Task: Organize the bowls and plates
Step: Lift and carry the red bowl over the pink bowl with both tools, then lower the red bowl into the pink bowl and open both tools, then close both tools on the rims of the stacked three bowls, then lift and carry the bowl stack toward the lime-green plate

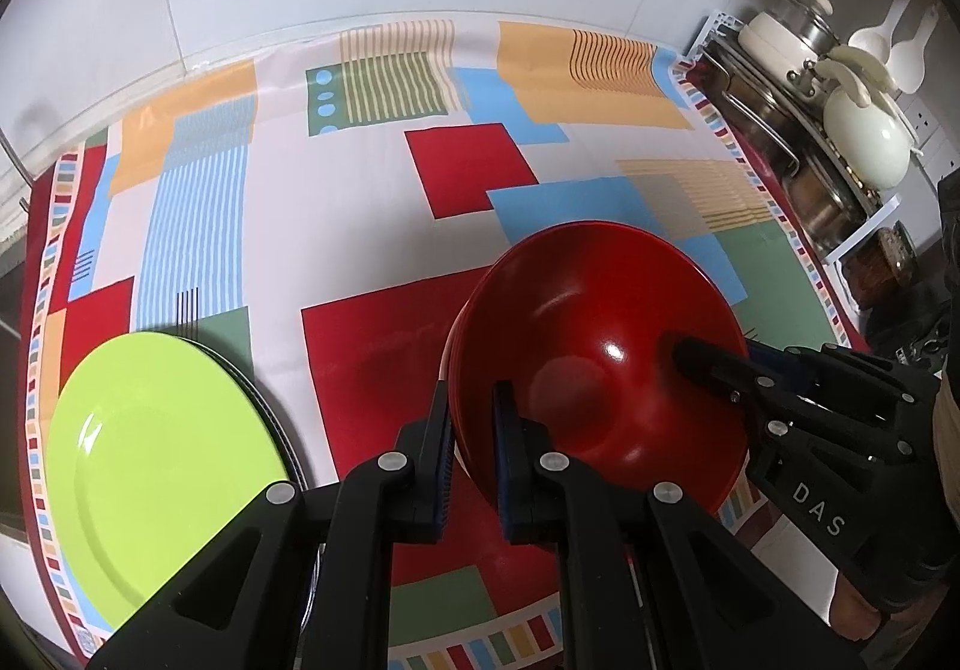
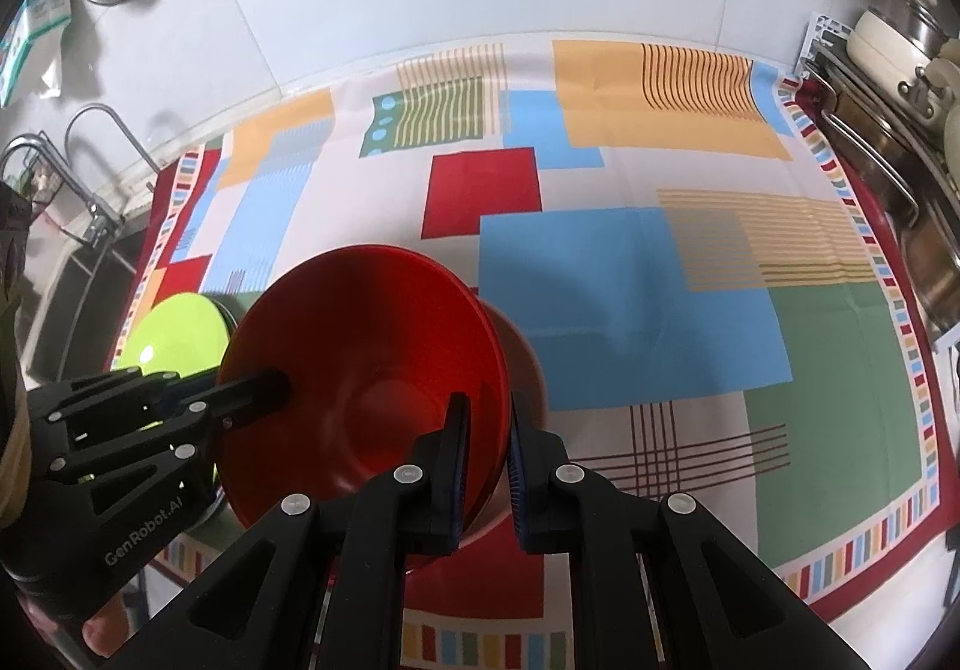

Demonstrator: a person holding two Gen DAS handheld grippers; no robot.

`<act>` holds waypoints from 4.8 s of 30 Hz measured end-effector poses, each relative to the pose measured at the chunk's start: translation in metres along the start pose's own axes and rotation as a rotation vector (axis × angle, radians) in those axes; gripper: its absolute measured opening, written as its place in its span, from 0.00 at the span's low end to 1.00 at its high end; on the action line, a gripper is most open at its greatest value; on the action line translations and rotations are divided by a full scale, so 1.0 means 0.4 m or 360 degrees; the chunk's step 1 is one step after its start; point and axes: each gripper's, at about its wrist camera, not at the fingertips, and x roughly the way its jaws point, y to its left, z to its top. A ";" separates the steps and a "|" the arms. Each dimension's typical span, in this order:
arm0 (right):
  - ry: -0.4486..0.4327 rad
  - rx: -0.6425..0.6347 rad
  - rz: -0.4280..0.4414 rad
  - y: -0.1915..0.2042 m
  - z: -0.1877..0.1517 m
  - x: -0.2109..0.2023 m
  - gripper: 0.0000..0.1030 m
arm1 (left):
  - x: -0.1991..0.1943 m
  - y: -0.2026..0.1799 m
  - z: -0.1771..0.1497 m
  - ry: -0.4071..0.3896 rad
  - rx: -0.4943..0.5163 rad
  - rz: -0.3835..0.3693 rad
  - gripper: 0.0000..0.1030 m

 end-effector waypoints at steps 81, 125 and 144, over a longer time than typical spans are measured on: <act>0.0248 0.0339 0.0092 -0.069 -0.031 0.132 0.23 | 0.151 0.019 -0.004 0.0315 -0.0191 -0.0039 0.29; -0.0024 0.0154 0.0139 0.360 -0.094 -0.070 0.23 | -0.226 0.310 -0.196 -0.0055 -0.0292 0.0005 0.28; 0.0032 0.0021 0.0265 0.502 -0.069 -0.027 0.23 | -0.254 0.442 -0.243 -0.0067 -0.0457 0.0115 0.28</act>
